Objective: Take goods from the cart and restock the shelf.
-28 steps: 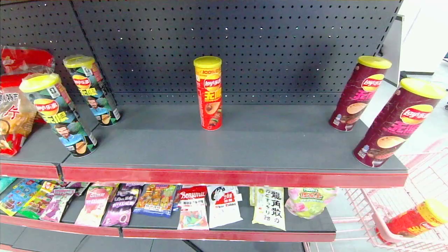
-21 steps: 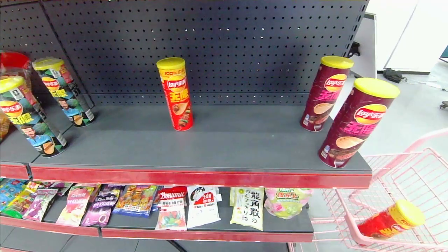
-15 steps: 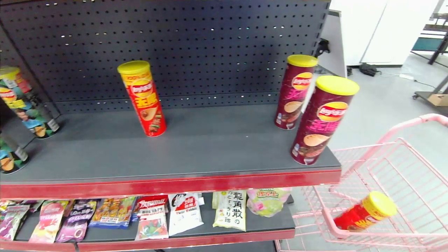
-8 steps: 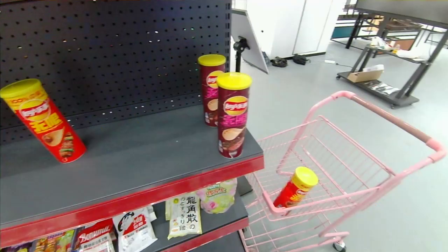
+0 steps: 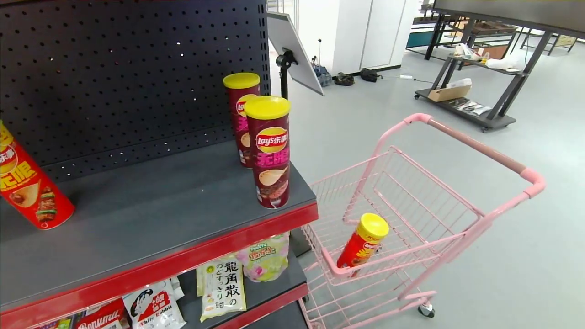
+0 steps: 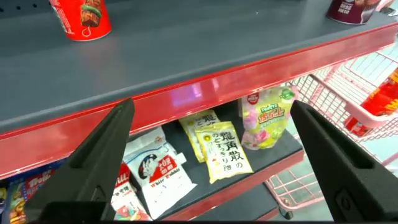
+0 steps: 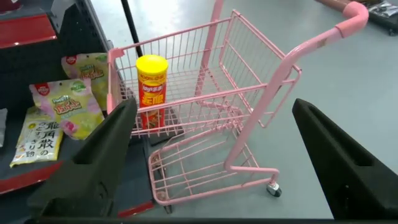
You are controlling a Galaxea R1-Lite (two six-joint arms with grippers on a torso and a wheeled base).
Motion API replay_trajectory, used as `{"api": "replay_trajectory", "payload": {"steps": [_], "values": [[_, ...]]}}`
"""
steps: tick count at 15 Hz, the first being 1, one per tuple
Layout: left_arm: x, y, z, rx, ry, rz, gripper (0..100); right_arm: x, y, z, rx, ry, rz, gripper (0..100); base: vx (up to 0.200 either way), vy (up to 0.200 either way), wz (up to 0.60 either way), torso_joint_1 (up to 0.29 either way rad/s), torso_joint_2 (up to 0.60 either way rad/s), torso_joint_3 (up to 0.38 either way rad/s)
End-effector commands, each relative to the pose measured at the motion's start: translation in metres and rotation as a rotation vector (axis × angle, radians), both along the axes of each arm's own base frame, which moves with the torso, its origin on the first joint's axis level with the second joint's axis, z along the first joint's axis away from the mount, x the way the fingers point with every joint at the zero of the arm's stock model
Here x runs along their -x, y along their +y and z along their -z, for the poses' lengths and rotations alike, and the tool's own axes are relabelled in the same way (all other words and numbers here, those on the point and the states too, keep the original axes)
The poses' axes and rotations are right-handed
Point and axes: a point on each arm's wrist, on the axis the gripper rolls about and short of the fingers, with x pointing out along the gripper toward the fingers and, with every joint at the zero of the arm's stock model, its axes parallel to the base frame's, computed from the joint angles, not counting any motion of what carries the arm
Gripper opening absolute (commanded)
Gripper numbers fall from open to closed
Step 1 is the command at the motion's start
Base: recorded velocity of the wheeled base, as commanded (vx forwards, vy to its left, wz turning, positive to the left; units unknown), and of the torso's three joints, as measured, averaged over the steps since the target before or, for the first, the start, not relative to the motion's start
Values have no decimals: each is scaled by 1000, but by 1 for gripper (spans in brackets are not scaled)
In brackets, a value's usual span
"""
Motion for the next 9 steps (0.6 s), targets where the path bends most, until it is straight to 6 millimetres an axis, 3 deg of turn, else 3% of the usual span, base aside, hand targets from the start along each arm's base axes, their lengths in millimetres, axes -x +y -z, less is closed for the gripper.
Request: {"api": "replay_trajectory", "payload": {"steps": [1,9], "values": [[0,0,0,1,1,1,100,0,0,0,0,-1,0,100,0,0,0,0,0,0],[0,0,0,1,1,-1,100,0,0,0,0,-1,0,100,0,0,0,-130,344,210]]}}
